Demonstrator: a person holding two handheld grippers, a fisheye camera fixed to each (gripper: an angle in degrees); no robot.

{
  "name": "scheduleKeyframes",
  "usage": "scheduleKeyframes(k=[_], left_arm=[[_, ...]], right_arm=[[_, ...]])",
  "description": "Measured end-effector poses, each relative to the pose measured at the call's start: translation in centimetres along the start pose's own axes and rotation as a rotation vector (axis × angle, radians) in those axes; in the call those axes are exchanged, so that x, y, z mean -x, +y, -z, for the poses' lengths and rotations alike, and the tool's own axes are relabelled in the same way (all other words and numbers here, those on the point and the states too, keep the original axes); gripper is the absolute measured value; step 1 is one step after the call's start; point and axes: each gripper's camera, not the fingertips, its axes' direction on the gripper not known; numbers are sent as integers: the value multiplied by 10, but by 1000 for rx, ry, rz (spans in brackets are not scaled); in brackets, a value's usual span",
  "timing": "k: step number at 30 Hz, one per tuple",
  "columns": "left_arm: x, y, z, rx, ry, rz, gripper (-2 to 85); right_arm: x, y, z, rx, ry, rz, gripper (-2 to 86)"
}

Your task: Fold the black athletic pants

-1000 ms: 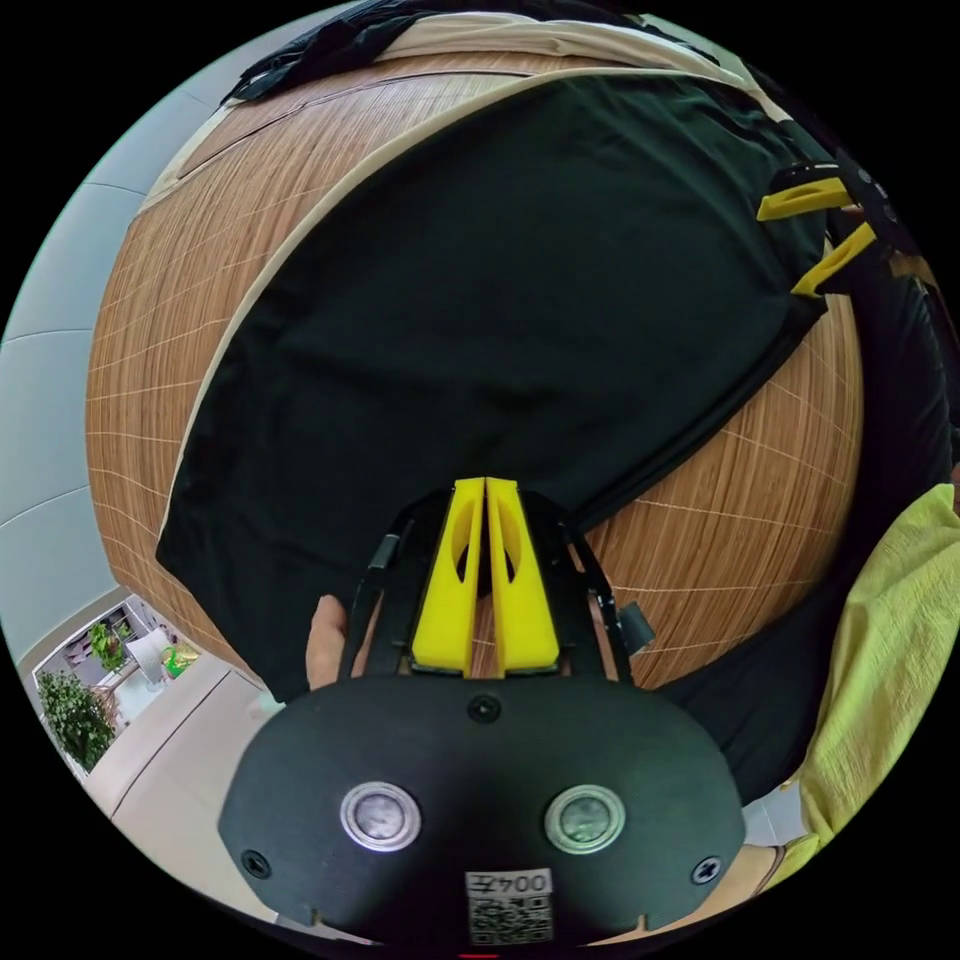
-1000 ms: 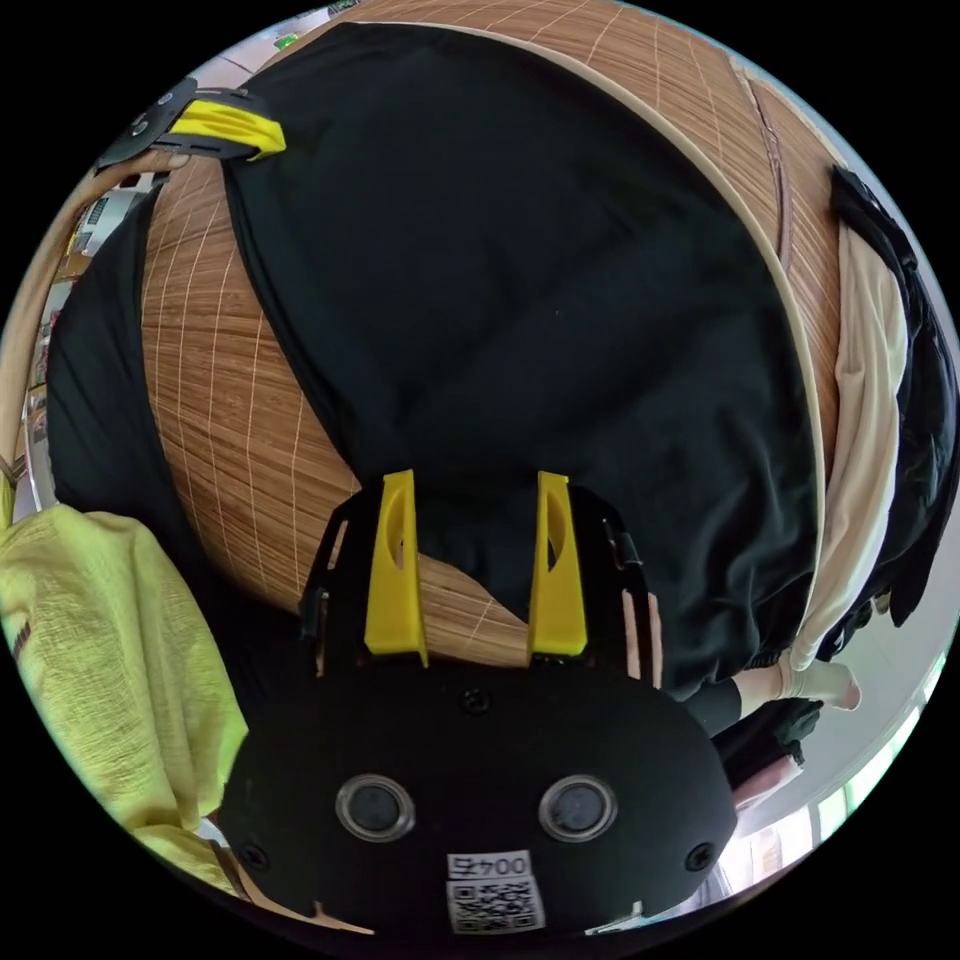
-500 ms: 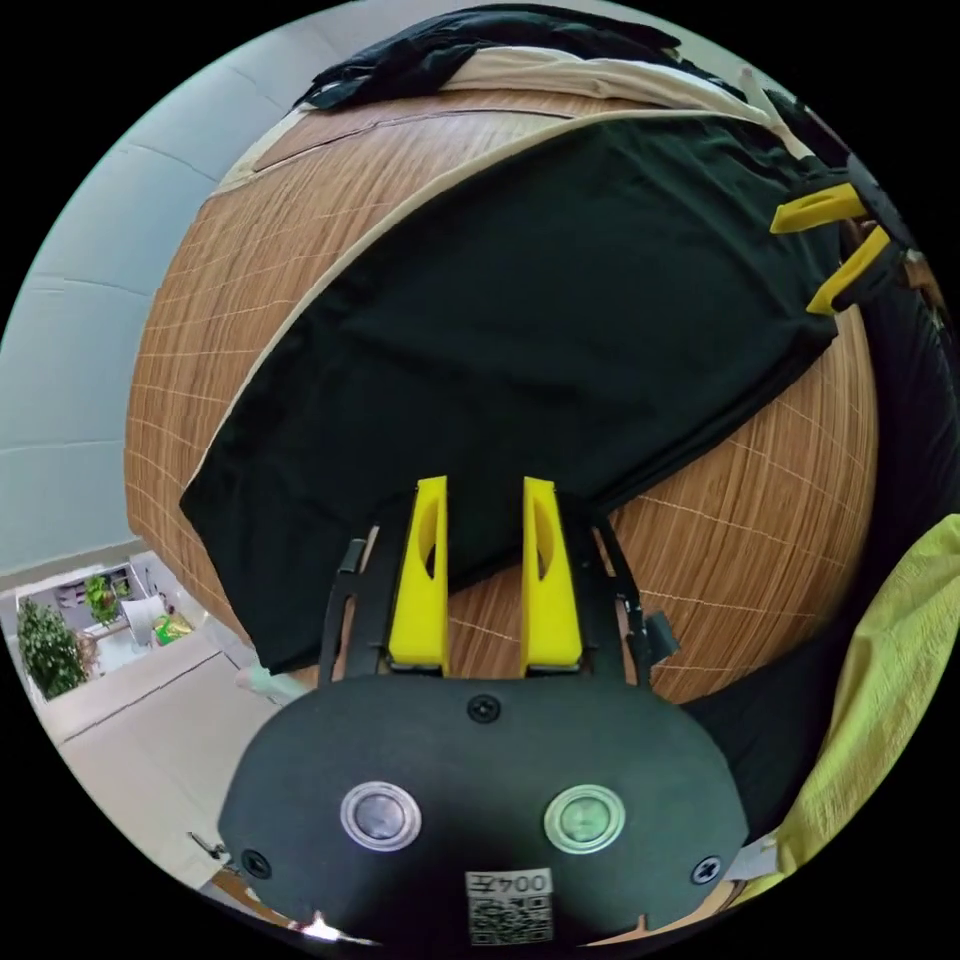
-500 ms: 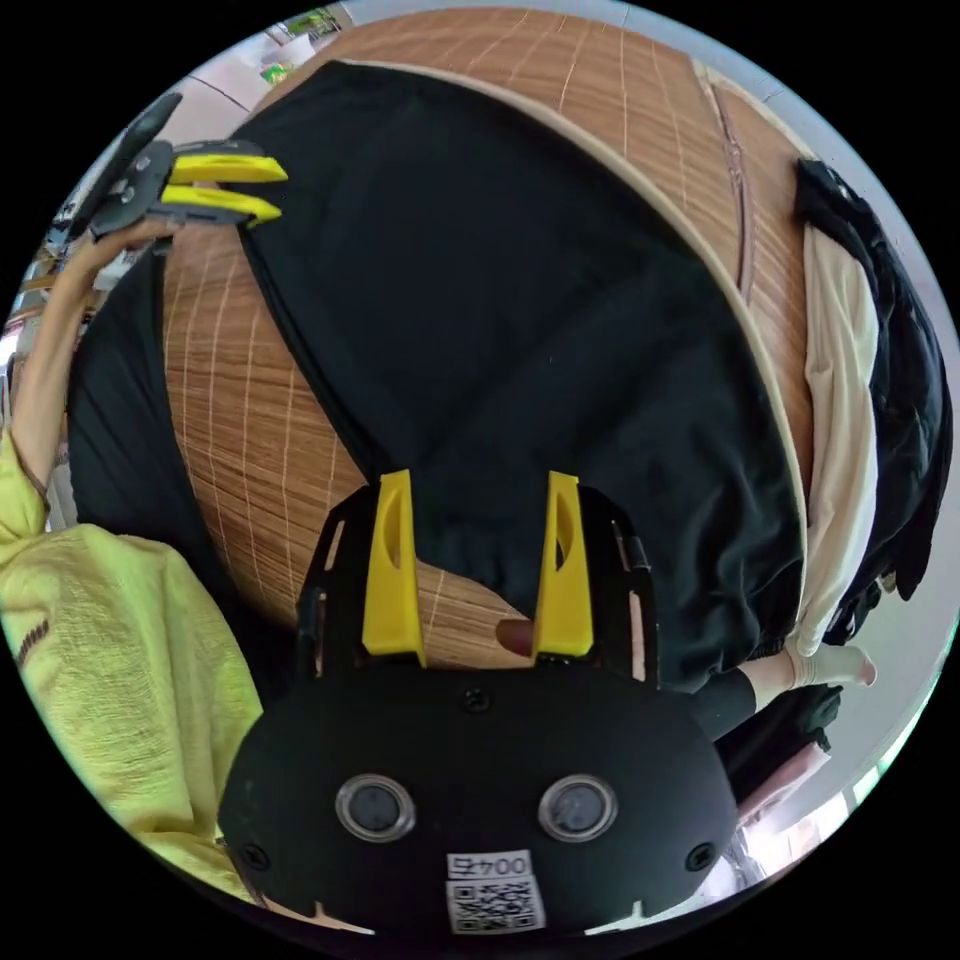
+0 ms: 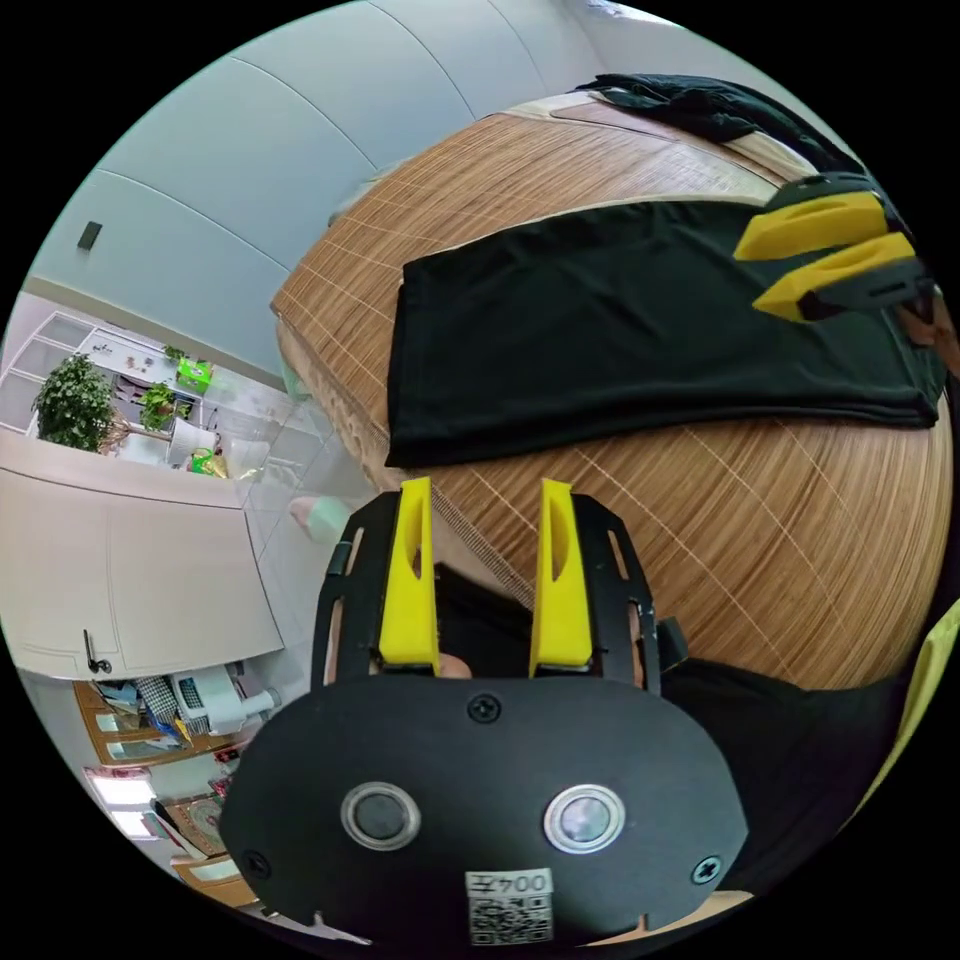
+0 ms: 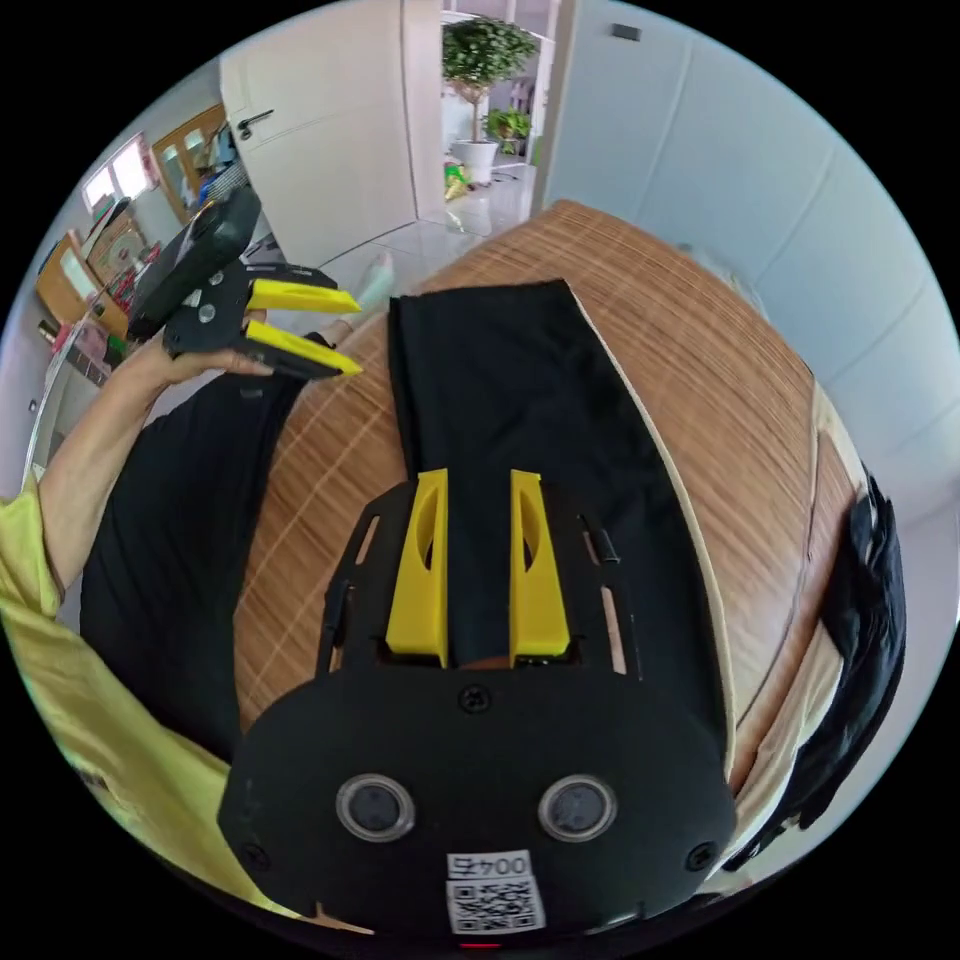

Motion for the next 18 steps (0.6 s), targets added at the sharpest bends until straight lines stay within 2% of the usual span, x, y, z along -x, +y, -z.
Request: scheduleKeyframes(k=[7, 13, 18], left_arm=[[104, 55, -20, 1, 140, 233, 141], [139, 68, -19, 0, 129, 165, 142], [193, 85, -20, 3, 163, 242, 143]], right_arm=[[62, -110, -64, 39, -76, 124, 114], [100, -147, -86, 73, -64, 187, 117], [116, -158, -94, 125, -73, 209, 127]])
